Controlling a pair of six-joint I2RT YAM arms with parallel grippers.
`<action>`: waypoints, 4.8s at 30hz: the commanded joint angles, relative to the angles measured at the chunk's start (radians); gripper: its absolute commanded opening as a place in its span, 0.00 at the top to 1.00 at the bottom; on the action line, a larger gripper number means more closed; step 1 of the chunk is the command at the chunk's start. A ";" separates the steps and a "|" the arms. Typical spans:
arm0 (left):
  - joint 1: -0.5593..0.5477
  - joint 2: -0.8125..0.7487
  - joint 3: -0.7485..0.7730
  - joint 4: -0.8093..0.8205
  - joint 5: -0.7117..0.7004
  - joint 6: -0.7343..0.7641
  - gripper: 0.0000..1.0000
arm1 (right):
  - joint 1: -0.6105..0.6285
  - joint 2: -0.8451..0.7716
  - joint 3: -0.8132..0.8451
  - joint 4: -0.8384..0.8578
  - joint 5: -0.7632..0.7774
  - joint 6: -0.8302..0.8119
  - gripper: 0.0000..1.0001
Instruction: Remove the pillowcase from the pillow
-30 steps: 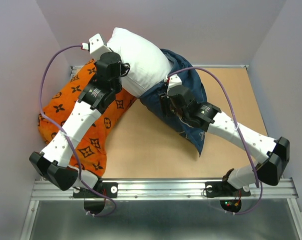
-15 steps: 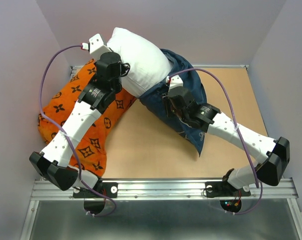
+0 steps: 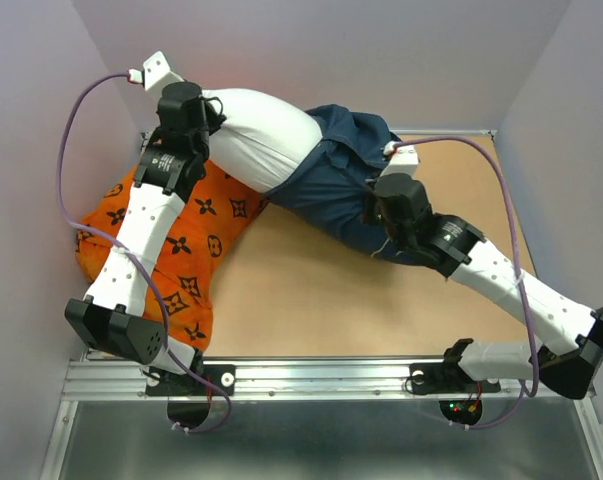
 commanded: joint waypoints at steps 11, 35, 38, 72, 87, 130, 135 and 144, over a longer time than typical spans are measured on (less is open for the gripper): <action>0.383 -0.022 0.045 0.084 0.022 -0.016 1.00 | -0.609 -0.084 0.087 -0.186 0.009 0.015 0.99; -0.168 -0.298 -0.070 -0.135 0.044 0.142 1.00 | -0.614 0.091 0.551 -0.246 -0.353 -0.050 0.99; -0.154 -0.140 0.033 -0.157 0.050 0.169 1.00 | -0.615 0.303 0.500 -0.151 -0.379 -0.040 0.99; -0.130 -0.499 -0.801 0.214 0.142 -0.284 0.02 | -0.245 0.199 0.375 0.030 -0.314 -0.134 0.11; -0.128 -0.398 -1.116 0.690 0.235 -0.397 0.01 | 0.198 0.255 -0.035 0.185 0.012 -0.235 0.16; 0.005 -0.174 -1.236 1.075 0.461 -0.361 0.05 | 0.285 0.677 -0.047 0.596 0.529 -0.517 0.69; 0.010 -0.141 -1.219 1.122 0.509 -0.364 0.25 | 0.285 0.599 -0.046 0.596 0.538 -0.505 0.99; 0.001 -0.183 -1.199 1.092 0.515 -0.360 0.04 | 0.285 0.366 -0.012 0.557 0.501 -0.468 1.00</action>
